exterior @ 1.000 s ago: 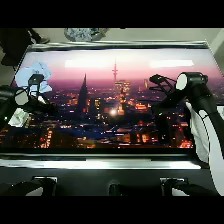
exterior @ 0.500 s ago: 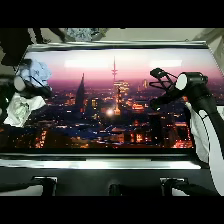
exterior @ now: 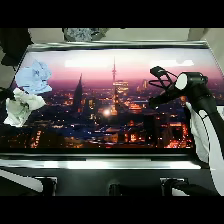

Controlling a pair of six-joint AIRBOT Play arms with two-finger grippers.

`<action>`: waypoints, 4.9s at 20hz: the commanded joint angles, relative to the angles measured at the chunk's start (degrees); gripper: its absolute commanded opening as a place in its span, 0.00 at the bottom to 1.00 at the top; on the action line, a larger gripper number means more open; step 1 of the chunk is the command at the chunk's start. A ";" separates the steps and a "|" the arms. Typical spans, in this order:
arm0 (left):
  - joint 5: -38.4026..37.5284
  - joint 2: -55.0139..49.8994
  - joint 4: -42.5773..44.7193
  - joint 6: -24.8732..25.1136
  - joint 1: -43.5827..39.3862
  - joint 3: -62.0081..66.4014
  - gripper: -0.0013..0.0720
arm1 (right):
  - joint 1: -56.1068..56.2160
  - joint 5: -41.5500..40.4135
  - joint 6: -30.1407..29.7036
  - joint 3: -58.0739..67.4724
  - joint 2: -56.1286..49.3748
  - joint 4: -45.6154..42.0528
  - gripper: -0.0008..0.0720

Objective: Fold the shirts.

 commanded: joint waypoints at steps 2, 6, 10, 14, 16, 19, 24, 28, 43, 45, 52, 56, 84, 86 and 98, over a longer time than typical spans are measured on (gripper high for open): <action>4.15 -6.19 -3.06 4.48 1.64 0.98 1.00 | 0.00 -1.27 -0.13 -0.02 -0.04 0.37 0.93; 4.13 -11.19 -3.23 7.45 1.62 0.98 1.00 | 0.00 -0.13 -0.13 -0.02 -0.04 0.46 0.93; 4.00 -13.46 -6.40 10.91 1.60 0.98 0.88 | 0.00 1.20 0.07 -0.02 -0.04 0.90 0.93; 2.47 -11.30 -9.92 10.95 1.20 1.01 0.08 | 0.00 1.16 0.04 -0.02 -0.04 0.90 0.93; 4.00 -7.04 -11.39 10.88 -0.17 1.01 0.08 | 0.00 0.59 0.04 -0.02 -0.04 0.85 0.93; 6.51 2.40 -15.19 10.67 -3.85 0.98 0.08 | 0.00 -1.79 0.02 0.11 -0.02 0.83 0.93; 6.67 20.37 -16.00 10.47 -15.23 0.98 0.08 | 0.00 4.83 0.02 0.22 2.32 0.79 0.93; 5.40 31.17 -16.85 10.54 -29.20 0.98 0.08 | 0.00 12.07 0.00 0.22 9.81 0.37 0.93; -6.51 34.97 -17.07 12.90 -59.74 -10.43 0.08 | 0.00 29.22 1.57 0.13 29.11 -0.37 0.93; -4.63 33.68 -17.14 12.87 -61.07 -20.00 0.08 | 0.02 27.85 1.57 -0.02 28.52 -0.20 0.93; 3.72 25.83 -31.61 18.23 -65.70 -37.18 0.97 | 0.00 18.86 1.40 -6.25 23.91 0.87 0.93; -4.15 29.77 -15.80 18.36 -57.22 -30.82 0.96 | 0.02 17.11 -1.11 -10.14 21.51 10.40 0.95; 16.44 25.29 -48.06 27.89 -39.45 -59.69 0.08 | 0.09 5.57 -18.47 -40.98 21.03 34.03 0.99; 16.39 25.31 -48.09 27.87 -39.45 -59.69 0.08 | 0.09 3.82 -18.47 -41.13 21.03 33.42 0.99; 13.84 27.08 -47.63 27.91 -39.34 -55.69 0.08 | 14.47 -14.16 -5.68 -39.80 15.98 19.41 0.07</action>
